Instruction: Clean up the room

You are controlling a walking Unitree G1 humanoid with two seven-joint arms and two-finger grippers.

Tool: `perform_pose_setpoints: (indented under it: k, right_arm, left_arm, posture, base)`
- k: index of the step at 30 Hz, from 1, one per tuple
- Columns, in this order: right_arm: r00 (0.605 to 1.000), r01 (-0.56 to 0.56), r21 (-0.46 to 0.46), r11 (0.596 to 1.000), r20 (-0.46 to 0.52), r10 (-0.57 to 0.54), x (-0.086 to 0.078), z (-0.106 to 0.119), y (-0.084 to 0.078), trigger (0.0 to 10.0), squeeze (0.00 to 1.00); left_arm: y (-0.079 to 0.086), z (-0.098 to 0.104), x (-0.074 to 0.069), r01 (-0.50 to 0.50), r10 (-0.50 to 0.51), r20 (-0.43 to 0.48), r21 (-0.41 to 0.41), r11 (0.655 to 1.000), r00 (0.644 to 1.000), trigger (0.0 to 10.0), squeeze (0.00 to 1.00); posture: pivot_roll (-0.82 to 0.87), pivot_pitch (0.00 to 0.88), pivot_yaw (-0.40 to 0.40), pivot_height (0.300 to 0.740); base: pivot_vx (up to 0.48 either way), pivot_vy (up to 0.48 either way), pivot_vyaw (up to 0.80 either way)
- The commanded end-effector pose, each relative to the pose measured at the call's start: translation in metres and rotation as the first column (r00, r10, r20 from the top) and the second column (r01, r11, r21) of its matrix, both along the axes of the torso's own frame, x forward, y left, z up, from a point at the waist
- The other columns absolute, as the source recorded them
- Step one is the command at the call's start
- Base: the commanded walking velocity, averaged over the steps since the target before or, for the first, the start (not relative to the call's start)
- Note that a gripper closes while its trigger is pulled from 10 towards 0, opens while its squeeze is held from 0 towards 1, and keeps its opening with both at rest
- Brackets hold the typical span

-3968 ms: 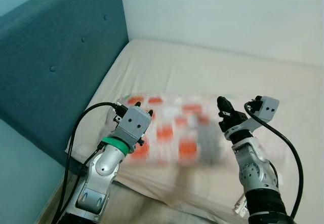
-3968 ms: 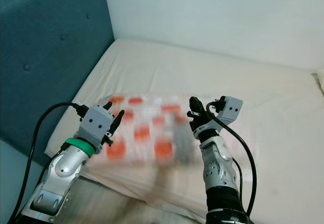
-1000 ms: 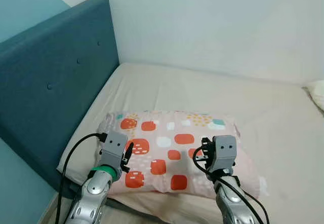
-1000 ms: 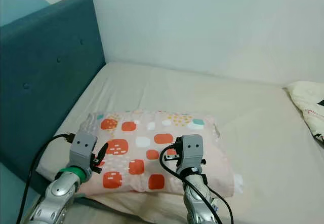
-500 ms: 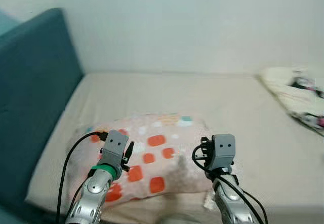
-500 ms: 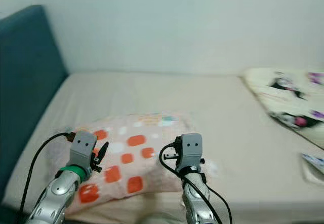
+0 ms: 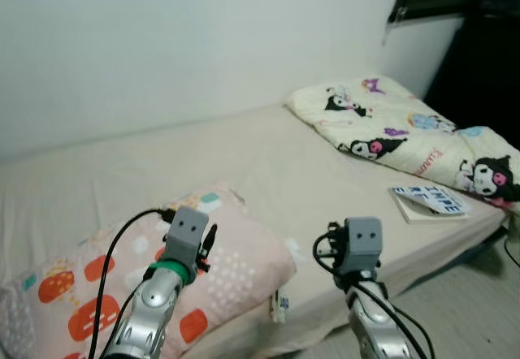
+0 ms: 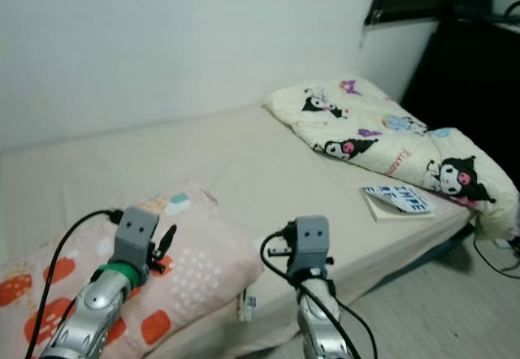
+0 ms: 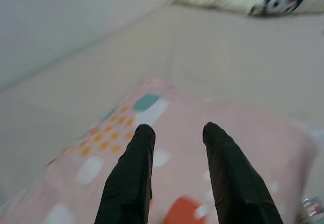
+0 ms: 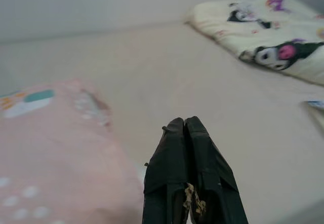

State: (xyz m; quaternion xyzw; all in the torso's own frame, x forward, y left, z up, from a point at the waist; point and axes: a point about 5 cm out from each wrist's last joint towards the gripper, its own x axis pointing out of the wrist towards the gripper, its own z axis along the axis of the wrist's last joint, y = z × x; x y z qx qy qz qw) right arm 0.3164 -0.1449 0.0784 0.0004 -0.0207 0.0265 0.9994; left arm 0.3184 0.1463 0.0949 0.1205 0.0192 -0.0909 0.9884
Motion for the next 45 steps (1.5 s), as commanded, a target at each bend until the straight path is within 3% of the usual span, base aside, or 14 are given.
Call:
perform_pose_setpoints:
  k: [1, 10, 20, 33, 45]
  right_arm:
    - [1.000, -0.007, -0.001, 1.000, -0.029, 0.007, -0.0007, -0.0048, 0.0033, 10.0, 0.00]
    - [1.000, -0.011, 0.012, 1.000, -0.024, 0.011, 0.0002, -0.0037, 0.0036, 10.0, 0.00]
    - [1.000, -0.020, 0.039, 0.999, -0.010, 0.020, 0.0000, -0.0023, 0.0053, 10.0, 0.00]
    - [1.000, -0.015, 0.042, 0.999, -0.007, 0.015, -0.0003, -0.0022, 0.0051, 10.0, 0.00]
    - [1.000, -0.014, 0.038, 0.999, -0.016, 0.015, 0.0001, -0.0035, 0.0047, 10.0, 0.00]
  left_arm:
    - [0.0005, -0.0087, -0.0038, 0.004, -0.003, -0.028, 0.011, 1.000, 1.000, 10.0, 0.00]
    - [0.0008, -0.0095, -0.0042, 0.003, -0.003, -0.029, 0.015, 1.000, 1.000, 10.0, 0.00]
    - [0.0006, -0.0095, -0.0048, 0.009, -0.009, -0.014, 0.025, 1.000, 1.000, 10.0, 0.00]
    - [-0.0007, -0.0076, -0.0046, 0.013, -0.013, -0.005, 0.011, 1.000, 1.000, 10.0, 0.00]
    - [0.0001, -0.0086, -0.0047, 0.006, -0.006, -0.014, 0.000, 1.000, 1.000, 10.0, 0.00]
  posture:
    - [-0.14, 0.015, 0.086, 0.740]
    - [-0.14, 0.016, 0.084, 0.740]
    - [-0.14, 0.016, 0.084, 0.740]
    - [-0.14, 0.020, 0.086, 0.740]
    - [-0.14, 0.016, 0.085, 0.740]
  base:
    - [0.000, 0.000, 0.80]
    - [0.000, 0.000, 0.74]
    - [0.000, 0.000, 0.00]
    - [0.433, 0.000, 0.00]
    - [0.000, 0.000, 0.00]
